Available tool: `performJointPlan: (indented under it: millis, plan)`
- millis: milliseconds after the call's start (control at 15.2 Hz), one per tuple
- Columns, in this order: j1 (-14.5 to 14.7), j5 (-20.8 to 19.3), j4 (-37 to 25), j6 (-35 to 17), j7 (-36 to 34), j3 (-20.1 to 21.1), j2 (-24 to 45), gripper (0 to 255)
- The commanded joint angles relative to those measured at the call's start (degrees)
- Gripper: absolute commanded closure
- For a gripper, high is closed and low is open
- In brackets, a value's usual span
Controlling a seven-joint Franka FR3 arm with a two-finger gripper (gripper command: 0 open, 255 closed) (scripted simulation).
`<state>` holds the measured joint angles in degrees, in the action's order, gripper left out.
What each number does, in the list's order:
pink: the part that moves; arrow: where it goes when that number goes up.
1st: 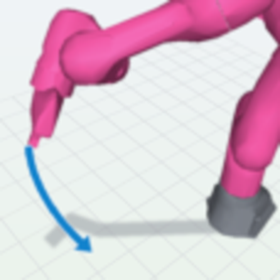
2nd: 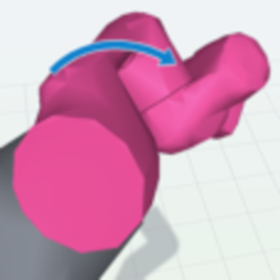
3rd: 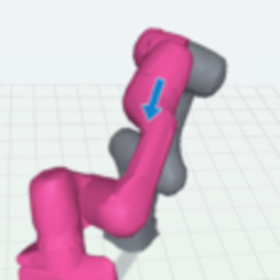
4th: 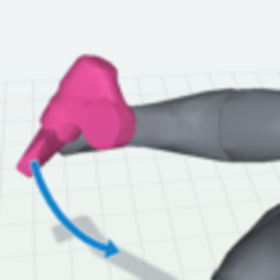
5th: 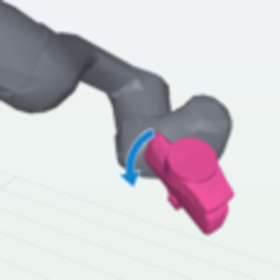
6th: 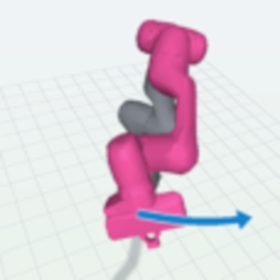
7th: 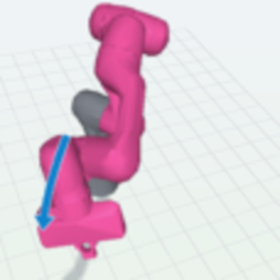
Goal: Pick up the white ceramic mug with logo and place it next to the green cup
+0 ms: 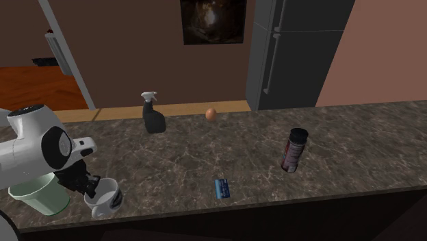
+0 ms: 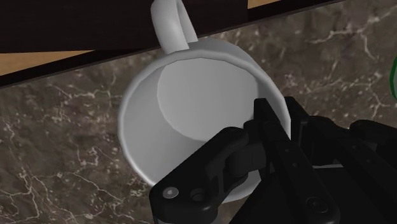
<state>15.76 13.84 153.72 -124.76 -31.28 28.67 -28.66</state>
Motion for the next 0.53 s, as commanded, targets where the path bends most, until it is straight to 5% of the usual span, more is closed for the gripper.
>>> performJointPlan:
  millis: [0, 396, 462]
  plan:
    - [-0.1, 0.1, 0.7, -1.1, 0.1, 0.1, 0.4, 255]
    - [-0.1, 0.0, 0.7, -1.1, 0.1, 0.1, 0.4, 255]
    - [-0.1, 0.0, 0.7, -1.1, 0.1, 0.1, 0.4, 0]
